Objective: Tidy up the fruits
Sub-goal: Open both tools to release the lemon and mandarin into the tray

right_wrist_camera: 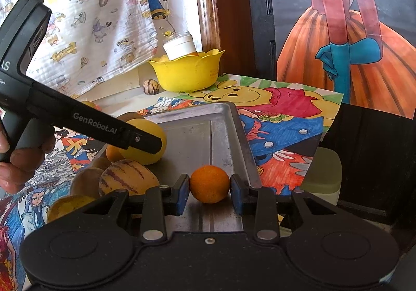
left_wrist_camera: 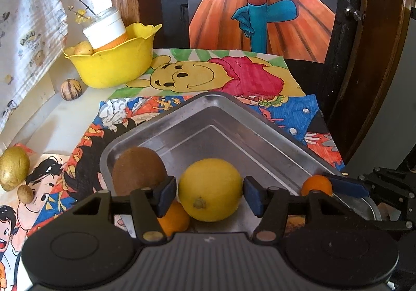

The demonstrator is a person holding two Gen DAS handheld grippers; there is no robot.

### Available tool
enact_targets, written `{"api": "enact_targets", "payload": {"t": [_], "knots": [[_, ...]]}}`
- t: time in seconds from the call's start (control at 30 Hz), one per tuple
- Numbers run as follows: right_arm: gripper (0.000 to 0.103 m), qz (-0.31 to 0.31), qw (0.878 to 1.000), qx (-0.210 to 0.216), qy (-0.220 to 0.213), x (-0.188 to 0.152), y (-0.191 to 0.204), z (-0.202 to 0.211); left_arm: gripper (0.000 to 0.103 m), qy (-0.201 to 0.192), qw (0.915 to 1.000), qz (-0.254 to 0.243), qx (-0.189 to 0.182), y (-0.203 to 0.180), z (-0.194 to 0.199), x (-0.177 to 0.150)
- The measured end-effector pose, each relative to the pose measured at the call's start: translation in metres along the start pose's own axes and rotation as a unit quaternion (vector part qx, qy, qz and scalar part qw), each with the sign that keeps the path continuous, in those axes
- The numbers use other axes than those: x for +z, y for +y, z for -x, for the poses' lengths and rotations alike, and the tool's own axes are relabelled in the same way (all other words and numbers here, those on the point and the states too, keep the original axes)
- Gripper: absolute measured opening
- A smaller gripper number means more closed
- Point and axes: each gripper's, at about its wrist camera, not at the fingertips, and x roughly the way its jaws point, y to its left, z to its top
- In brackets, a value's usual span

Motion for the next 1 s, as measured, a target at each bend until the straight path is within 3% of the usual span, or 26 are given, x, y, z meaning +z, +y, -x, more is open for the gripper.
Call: {"api": "enact_targets", "payload": {"t": [0.13,0.37,0.67,1.0], "knots": [[0.038,-0.002,1.000,-0.002,-0.002,0.000,0.001,0.005,0.063,-0.011,0.9999,0.005,0.001,0.001,0.007,-0.002],[0.047,-0.008,1.000,-0.003,-0.009,0.000,0.007,0.023,0.076,-0.042,0.9982,0.041,0.000,0.009,0.034,-0.011],[0.073,-0.014,1.000,-0.006,-0.025,0.002,0.022,0.060,0.102,-0.086,0.9912,0.097,0.029,0.019,0.089,-0.042],[0.097,-0.007,1.000,0.001,-0.028,-0.001,0.053,0.104,0.103,-0.107,0.9830,0.141,0.050,0.021,0.143,-0.093]]}}
